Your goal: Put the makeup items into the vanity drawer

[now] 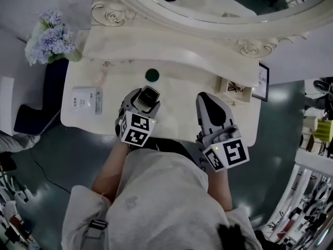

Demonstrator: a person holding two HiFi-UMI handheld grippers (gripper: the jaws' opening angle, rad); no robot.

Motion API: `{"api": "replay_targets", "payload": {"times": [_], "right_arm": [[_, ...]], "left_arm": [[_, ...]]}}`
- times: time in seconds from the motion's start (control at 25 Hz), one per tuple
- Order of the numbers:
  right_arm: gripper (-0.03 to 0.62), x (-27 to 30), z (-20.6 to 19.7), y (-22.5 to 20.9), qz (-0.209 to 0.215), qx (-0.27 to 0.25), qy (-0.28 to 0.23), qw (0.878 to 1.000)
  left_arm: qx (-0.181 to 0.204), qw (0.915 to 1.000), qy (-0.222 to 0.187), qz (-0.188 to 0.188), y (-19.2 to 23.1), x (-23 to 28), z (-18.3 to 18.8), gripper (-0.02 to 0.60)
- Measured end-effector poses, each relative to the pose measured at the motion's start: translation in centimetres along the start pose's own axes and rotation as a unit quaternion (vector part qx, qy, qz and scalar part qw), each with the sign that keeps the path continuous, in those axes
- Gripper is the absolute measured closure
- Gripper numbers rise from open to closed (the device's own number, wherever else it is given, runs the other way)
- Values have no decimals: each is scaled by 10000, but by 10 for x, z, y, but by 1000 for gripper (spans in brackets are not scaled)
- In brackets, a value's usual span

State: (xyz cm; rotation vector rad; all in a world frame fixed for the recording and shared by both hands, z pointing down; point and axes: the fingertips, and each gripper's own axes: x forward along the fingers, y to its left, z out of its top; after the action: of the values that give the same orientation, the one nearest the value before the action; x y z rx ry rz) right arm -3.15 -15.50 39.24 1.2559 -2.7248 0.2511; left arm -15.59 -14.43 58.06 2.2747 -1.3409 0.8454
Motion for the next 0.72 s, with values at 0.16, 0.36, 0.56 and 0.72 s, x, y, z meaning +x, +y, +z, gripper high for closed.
{"api": "replay_targets", "payload": {"times": [0.16,0.36,0.56,0.72], "right_arm": [[569,-2,-3,-3,-116,15,49,9999],[569,-2,-5,-5,-221,47,78,9997],[569,-2,-7,-4,-296,51,110,9995],[569,-2,-8,-2,-370,55,122,9992]], "left_arm": [[31,9997,214,-98,-1,9,-13,261],[44,9994,315,-110,-1,16,-24,256],[69,9992,356,-166,-2,20,-30,256],[164,9994,278,-115,-2,20,-30,258]]}}
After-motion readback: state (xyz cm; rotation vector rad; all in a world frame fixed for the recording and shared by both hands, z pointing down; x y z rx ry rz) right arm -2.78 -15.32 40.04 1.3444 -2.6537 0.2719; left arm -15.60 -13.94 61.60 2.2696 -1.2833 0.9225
